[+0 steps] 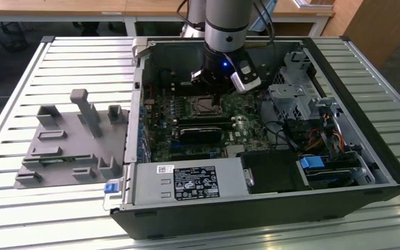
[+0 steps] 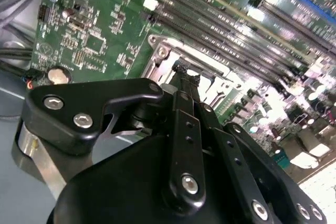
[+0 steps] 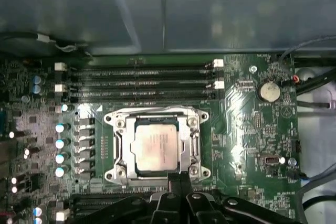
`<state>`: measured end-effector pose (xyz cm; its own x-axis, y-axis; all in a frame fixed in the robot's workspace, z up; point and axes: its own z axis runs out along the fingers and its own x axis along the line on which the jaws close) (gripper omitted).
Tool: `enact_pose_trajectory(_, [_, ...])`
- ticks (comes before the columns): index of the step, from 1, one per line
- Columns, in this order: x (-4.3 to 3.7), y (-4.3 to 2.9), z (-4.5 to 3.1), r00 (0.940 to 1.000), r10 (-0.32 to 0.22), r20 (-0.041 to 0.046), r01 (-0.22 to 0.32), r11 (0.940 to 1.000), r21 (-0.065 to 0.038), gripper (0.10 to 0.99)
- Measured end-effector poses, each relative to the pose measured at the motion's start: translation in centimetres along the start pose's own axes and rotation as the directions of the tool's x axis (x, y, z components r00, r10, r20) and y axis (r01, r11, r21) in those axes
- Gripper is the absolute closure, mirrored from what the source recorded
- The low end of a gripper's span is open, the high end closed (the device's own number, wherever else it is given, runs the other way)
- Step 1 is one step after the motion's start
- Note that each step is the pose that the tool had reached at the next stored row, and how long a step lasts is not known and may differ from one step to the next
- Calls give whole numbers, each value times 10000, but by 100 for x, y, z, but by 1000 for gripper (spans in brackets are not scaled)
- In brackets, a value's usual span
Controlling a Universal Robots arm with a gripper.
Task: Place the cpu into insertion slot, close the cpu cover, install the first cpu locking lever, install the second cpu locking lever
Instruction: 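Install the second cpu locking lever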
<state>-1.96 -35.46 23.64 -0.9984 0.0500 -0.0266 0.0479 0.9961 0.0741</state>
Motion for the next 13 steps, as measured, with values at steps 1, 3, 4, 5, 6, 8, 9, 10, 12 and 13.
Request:
enact_pose_trajectory(1, [0,-26,1,10000,1,-1,-1,10000,-4,980])
enact_pose_trajectory(3, [0,-71,2,10000,0,-1,0,10000,-8,980])
enact_pose_trajectory(4, [1,-93,2,10000,0,-1,0,10000,-9,980])
enact_pose_trajectory(5, [2,-115,1,10000,0,-1,0,10000,-9,980])
enact_pose_trajectory(6, [6,-132,1,10000,0,-1,0,10000,-10,980])
enact_pose_trajectory(8, [36,-148,1,10000,2,0,-2,10000,-14,980])
enact_pose_trajectory(9, [60,-152,0,10000,1,0,-1,10000,-16,980])
enact_pose_trajectory(10, [85,-156,0,10000,0,-1,0,10000,-18,980])
enact_pose_trajectory(12, [127,-164,-1,10000,1,-1,-1,10000,-22,980])
enact_pose_trajectory(13, [144,-170,-1,10000,1,-1,-1,10000,-23,980])
